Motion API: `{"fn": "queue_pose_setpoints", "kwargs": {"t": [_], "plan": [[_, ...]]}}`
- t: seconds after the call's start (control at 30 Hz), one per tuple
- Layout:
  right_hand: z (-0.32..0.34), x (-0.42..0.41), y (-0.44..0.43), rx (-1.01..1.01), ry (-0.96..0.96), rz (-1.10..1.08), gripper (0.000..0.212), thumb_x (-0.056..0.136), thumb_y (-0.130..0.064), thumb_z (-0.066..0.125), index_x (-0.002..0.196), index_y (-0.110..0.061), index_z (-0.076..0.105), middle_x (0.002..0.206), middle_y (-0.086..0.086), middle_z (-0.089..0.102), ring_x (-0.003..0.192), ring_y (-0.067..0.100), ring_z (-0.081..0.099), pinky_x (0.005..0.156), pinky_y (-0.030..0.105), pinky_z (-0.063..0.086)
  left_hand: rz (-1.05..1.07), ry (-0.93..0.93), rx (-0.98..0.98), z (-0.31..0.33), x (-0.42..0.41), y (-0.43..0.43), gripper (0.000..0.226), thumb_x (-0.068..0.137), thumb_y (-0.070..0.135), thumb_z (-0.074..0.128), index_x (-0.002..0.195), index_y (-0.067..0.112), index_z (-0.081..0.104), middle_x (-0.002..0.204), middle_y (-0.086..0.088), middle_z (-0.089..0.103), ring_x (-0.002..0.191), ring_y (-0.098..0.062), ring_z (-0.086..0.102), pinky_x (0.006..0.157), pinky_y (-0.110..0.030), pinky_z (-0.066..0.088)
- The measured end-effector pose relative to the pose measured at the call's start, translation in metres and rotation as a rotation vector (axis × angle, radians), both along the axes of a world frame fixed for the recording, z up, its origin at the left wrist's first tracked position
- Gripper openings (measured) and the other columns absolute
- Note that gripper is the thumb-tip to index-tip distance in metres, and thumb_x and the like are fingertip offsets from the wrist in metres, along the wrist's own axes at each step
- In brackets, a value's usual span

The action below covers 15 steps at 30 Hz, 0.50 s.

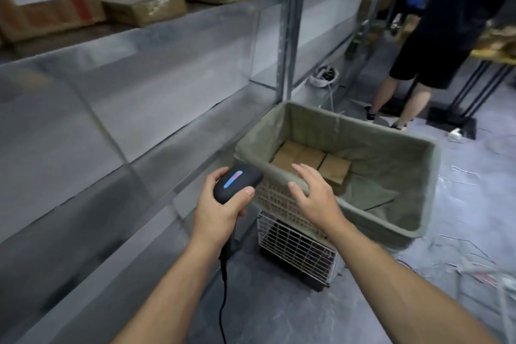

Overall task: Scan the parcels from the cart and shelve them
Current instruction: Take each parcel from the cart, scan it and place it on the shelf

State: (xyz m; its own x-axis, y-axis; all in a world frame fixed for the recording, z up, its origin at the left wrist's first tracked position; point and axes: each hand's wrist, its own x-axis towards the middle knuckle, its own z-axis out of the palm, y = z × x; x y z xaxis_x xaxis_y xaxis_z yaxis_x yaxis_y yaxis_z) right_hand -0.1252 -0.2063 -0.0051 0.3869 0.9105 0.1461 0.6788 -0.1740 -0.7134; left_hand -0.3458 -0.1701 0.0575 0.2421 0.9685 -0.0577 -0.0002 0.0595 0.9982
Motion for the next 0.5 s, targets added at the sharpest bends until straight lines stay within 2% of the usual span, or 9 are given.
{"fn": "queue_pose_setpoints", "kwargs": {"t": [0.07, 0.2, 0.3, 0.5], "plan": [[-0.001, 0.025, -0.003, -0.009, 0.003, -0.035, 0.048, 0.102, -0.034, 0.054, 0.148, -0.024, 0.048, 0.156, 0.002, 0.041, 0.148, 0.017, 0.031, 0.121, 0.034, 0.025, -0.029, -0.005, -0.007, -0.003, 0.024, 0.006, 0.054, 0.067, 0.032, 0.082, 0.116, 0.035, 0.059, 0.107, -0.005, 0.071, 0.072, -0.022, 0.065, 0.059, -0.023, 0.053], [-0.003, 0.060, -0.004, -0.013, 0.014, -0.089, 0.048, 0.102, -0.033, 0.053, 0.149, -0.023, 0.047, 0.156, 0.003, 0.041, 0.147, 0.016, 0.031, 0.120, 0.034, 0.025, -0.093, 0.007, -0.013, -0.007, 0.061, 0.017, 0.063, 0.061, 0.041, 0.081, 0.119, 0.032, 0.059, 0.104, -0.014, 0.072, 0.070, -0.020, 0.065, 0.063, -0.028, 0.053], [-0.007, 0.075, -0.002, -0.011, 0.027, -0.125, 0.047, 0.103, -0.032, 0.054, 0.148, -0.021, 0.047, 0.156, 0.004, 0.042, 0.147, 0.016, 0.031, 0.119, 0.033, 0.024, -0.123, 0.029, -0.014, -0.010, 0.082, 0.029, 0.055, 0.066, 0.034, 0.080, 0.117, 0.036, 0.059, 0.103, -0.007, 0.073, 0.066, -0.018, 0.065, 0.063, -0.029, 0.055], [-0.027, 0.102, 0.018, -0.052, 0.065, -0.208, 0.049, 0.102, -0.033, 0.054, 0.149, -0.023, 0.046, 0.156, 0.002, 0.041, 0.147, 0.015, 0.031, 0.117, 0.028, 0.022, -0.195, 0.067, -0.046, -0.019, 0.121, 0.067, 0.055, 0.067, 0.037, 0.080, 0.118, 0.040, 0.059, 0.098, 0.005, 0.074, 0.065, -0.019, 0.068, 0.072, -0.036, 0.060]]}}
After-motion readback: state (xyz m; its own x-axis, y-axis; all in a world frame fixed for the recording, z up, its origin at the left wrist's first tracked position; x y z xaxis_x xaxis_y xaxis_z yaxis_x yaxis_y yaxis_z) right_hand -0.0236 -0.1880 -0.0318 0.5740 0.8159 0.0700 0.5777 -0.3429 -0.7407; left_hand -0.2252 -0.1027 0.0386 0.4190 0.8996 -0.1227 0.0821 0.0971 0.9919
